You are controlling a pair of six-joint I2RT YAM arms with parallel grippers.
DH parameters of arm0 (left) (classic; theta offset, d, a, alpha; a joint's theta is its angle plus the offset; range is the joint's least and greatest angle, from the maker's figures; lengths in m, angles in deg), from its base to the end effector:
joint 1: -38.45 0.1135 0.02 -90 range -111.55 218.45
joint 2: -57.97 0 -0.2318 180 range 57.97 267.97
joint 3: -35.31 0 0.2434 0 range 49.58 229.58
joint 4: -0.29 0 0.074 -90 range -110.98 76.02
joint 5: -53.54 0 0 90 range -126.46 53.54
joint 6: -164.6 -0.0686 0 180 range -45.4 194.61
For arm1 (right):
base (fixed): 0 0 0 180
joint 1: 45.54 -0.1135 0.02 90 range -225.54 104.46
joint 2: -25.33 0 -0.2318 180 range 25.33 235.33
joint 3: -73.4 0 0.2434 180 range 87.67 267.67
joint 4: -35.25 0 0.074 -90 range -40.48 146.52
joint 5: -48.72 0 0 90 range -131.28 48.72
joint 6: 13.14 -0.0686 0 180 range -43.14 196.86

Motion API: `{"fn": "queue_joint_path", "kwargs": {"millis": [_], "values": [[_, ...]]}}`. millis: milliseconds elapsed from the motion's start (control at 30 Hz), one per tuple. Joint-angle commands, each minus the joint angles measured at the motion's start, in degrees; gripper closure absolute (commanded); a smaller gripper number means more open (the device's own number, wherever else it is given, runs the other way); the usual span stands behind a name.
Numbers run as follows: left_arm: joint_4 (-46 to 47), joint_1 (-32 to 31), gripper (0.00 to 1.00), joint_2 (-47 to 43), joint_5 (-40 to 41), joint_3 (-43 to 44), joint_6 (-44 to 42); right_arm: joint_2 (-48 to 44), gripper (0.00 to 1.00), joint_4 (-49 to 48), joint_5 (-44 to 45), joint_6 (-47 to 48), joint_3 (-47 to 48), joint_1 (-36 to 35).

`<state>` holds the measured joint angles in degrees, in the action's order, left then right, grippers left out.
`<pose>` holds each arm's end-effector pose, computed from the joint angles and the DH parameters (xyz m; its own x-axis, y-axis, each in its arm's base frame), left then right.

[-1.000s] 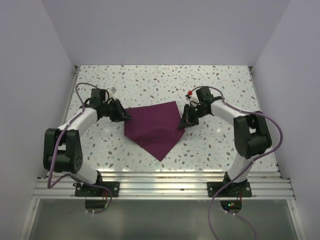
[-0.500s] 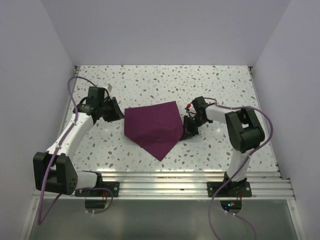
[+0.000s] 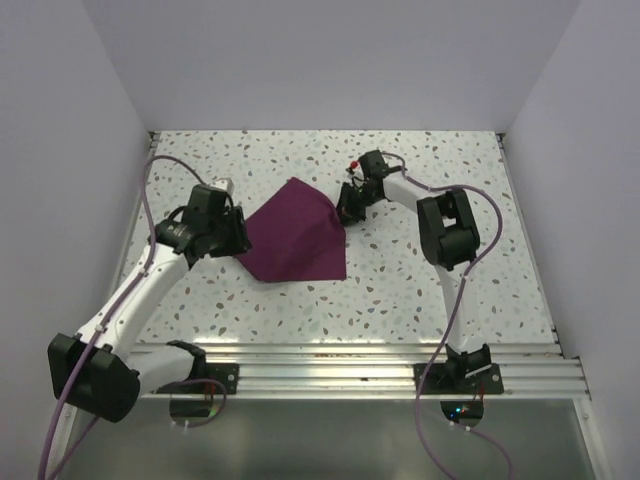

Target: Prepare the surgical pack

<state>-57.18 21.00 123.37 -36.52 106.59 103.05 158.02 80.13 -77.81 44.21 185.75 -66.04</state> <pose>0.2425 -0.0763 0.2375 -0.8004 -0.2478 -0.5459 -0.0919 0.9505 -0.2967 0.4161 0.1992 0.0820 -0.9939 0.0912 -0.0613 0.0251 0.7317 0.6812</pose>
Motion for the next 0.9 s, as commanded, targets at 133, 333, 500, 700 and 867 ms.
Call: {"fn": "queue_joint_path", "kwargs": {"millis": [133, 333, 500, 700, 867], "values": [[-3.55, -12.75, 0.46, 9.98, 12.96, 8.19, 3.8, -0.3, 0.64, 13.06, 11.64, 3.88, 12.32, 2.73], [-8.91, -23.13, 0.42, 24.4, 23.16, 18.29, 6.36, -12.7, 0.01, 16.59, 18.87, 10.66, 1.87, 4.84], [-13.31, -26.49, 0.41, 34.34, 29.22, 24.46, 6.09, -24.38, 0.01, 14.13, 17.64, 11.99, -12.63, 5.2], [-12.17, -27.28, 0.44, 41.37, 31.87, 25.86, 2.76, -35.38, 0.01, 11.14, 13.95, 11.55, -23.63, 5.11], [-13.4, -27.2, 0.49, 44.36, 35.55, 27.45, 1.35, -38.9, 0.01, 8.77, 13.25, 11.02, -30.05, 5.11]]}}
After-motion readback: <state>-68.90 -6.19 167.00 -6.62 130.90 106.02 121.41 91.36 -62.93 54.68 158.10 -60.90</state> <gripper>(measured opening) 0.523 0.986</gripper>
